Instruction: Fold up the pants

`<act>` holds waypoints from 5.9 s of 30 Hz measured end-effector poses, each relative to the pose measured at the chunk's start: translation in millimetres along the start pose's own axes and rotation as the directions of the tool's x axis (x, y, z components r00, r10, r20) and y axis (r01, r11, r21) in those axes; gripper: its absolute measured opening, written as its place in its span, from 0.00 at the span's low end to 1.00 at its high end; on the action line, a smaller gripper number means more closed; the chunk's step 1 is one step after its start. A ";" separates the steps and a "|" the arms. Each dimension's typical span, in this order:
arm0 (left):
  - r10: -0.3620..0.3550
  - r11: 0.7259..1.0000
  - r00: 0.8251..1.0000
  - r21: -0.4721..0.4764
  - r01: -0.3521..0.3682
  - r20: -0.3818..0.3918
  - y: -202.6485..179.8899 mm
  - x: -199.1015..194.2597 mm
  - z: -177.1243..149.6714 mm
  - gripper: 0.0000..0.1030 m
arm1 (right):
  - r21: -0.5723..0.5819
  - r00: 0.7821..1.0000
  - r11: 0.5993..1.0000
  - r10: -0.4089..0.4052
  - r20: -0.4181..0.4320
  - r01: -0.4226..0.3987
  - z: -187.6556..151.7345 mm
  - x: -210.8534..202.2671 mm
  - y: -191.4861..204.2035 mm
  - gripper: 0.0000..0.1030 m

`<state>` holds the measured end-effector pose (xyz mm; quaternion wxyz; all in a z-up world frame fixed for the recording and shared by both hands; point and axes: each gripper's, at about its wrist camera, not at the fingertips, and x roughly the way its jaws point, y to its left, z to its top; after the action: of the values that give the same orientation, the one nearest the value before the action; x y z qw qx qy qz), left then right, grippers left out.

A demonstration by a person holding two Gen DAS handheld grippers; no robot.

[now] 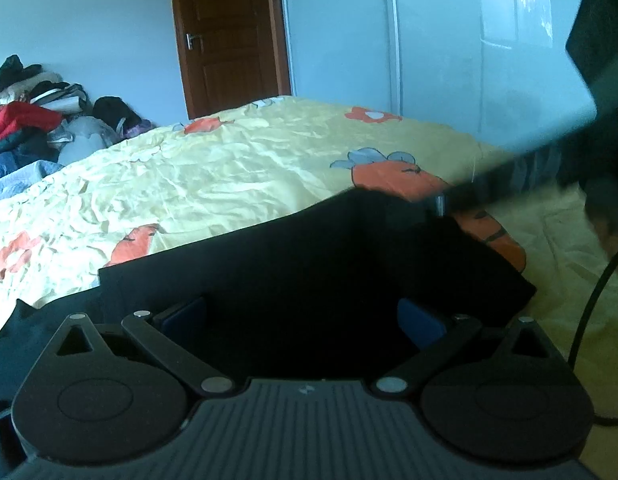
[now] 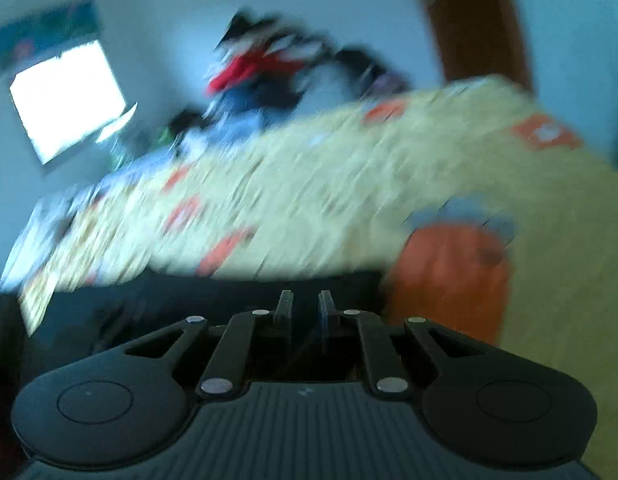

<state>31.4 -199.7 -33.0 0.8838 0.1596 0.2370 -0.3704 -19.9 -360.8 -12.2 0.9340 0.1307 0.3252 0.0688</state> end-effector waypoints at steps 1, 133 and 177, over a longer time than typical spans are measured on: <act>0.004 1.000 1.000 -0.005 -0.004 0.008 1.4 -4.4 -0.3 1.00 | -0.021 0.997 0.997 -0.074 -0.031 0.074 -4.5 6.3 -1.7 0.12; 0.634 0.472 0.656 -0.468 -0.747 -0.409 313.7 -219.6 -118.4 1.00 | -0.990 0.983 0.141 0.179 0.048 0.023 -126.2 141.9 452.8 0.28; 0.192 0.297 0.981 -0.951 -0.081 -0.023 360.1 -211.0 -148.8 0.25 | -0.580 0.871 0.663 0.452 -0.194 -0.473 -7.6 119.7 379.1 0.13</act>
<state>120.3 233.5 -5.8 0.8469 -0.3875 0.3525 -0.0914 52.0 28.8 20.9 0.8709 -0.1008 0.2564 0.4069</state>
